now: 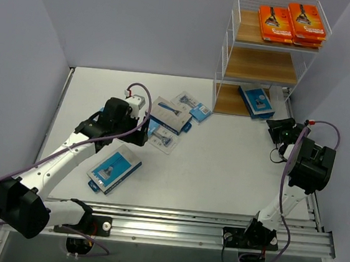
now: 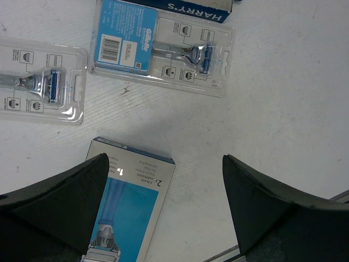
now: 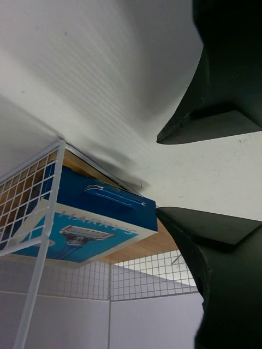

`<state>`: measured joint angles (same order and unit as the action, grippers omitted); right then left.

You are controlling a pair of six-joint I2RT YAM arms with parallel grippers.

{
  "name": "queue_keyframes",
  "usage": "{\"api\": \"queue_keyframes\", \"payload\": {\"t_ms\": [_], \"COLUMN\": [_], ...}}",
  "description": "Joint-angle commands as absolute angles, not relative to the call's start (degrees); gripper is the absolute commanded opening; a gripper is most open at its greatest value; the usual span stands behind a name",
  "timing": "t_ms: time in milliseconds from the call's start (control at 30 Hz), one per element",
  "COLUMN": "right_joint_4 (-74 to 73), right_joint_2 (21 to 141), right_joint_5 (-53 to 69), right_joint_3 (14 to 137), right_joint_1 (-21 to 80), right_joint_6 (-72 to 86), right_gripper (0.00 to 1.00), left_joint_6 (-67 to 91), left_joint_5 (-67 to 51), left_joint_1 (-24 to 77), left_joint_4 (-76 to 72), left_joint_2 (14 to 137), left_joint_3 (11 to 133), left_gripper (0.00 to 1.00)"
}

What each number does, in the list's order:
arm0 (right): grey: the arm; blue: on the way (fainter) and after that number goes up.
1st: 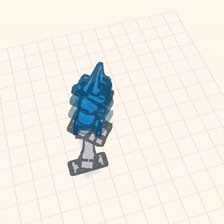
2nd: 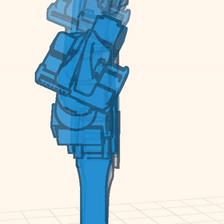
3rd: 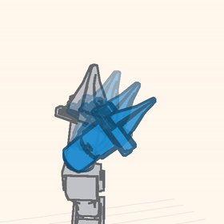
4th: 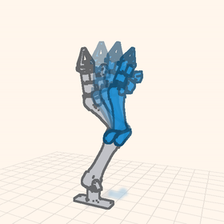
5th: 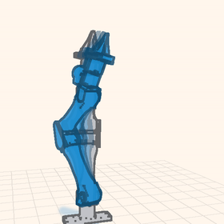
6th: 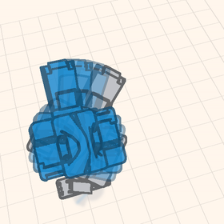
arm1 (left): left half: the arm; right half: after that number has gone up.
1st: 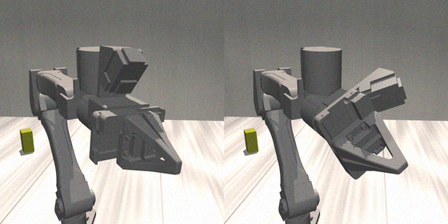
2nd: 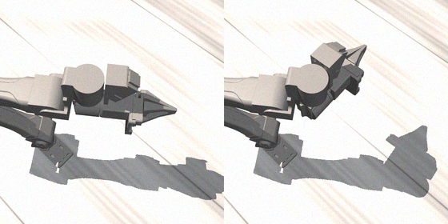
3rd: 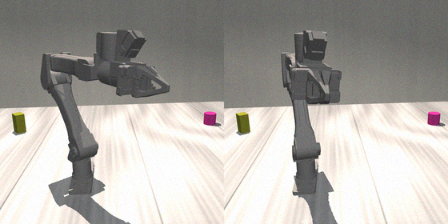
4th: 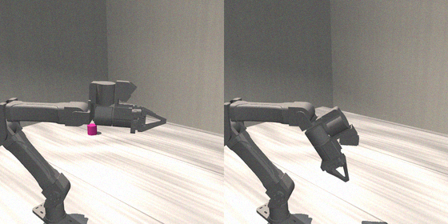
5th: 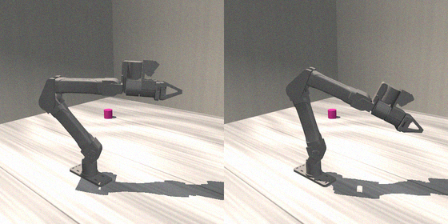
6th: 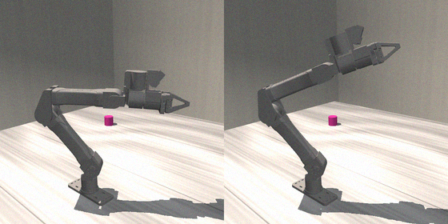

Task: Place and organize the shaving razors onto the shelf
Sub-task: Place the shaving razor onto shelf

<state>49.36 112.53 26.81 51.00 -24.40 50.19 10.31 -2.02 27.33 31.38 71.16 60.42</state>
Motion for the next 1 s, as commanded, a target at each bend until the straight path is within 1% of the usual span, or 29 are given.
{"api": "queue_keyframes", "payload": {"t_ms": [0,267,967], "right_joint_4": [52.47,53.44,56.34], "right_joint_2": [113.99,117.51,123.48], "right_joint_5": [26.19,26.19,27.24], "right_joint_3": [53.70,57.12,63.02], "right_joint_1": [-24.70,-24.70,-24.61], "right_joint_6": [51.24,52.47,54.23], "right_gripper": [0.45,0.44,0.36], "left_joint_6": [9.93,9.93,9.84], "left_joint_5": [-3.07,-3.51,-5.10], "left_joint_1": [27.07,26.98,26.46], "left_joint_4": [31.03,30.94,30.59], "left_joint_2": [71.63,71.98,73.48], "left_joint_3": [63.63,63.63,63.98], "left_gripper": [0.94,0.94,0.94]}}
